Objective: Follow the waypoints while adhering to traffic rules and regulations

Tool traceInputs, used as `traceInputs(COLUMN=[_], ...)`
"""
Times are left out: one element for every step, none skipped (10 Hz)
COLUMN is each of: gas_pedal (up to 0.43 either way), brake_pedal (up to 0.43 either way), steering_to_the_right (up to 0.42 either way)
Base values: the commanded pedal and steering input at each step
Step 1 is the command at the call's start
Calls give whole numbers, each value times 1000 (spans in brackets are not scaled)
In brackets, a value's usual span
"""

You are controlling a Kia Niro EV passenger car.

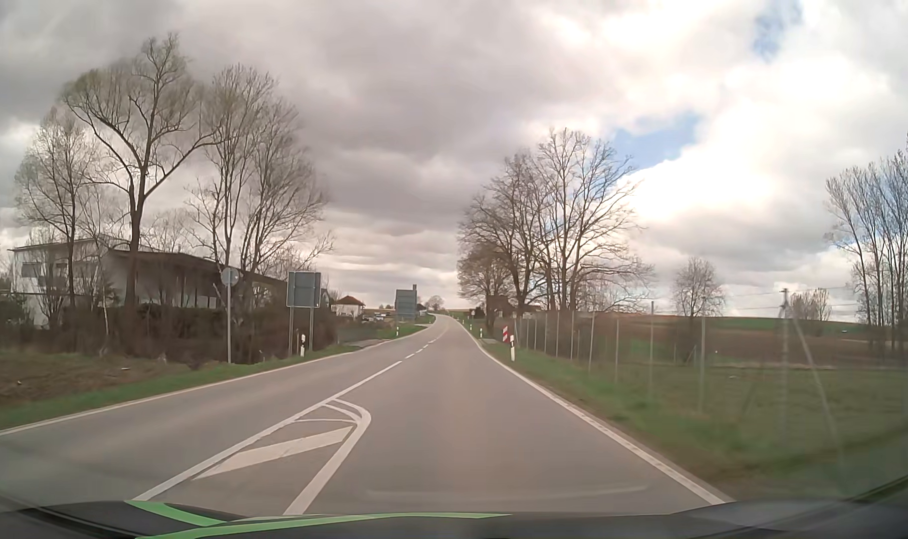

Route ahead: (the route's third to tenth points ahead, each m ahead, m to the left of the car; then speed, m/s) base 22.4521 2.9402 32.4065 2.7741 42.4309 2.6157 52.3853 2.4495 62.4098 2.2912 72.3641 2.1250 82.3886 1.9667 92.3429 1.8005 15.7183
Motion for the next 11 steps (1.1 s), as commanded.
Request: traceInputs(gas_pedal=[150,150,157,169,169,177,177,177,189,189,197], brake_pedal=[0,0,0,0,0,0,0,0,0,0,0], steering_to_the_right=[-1,-1,0,0,0,1,4,4,4,4,4])
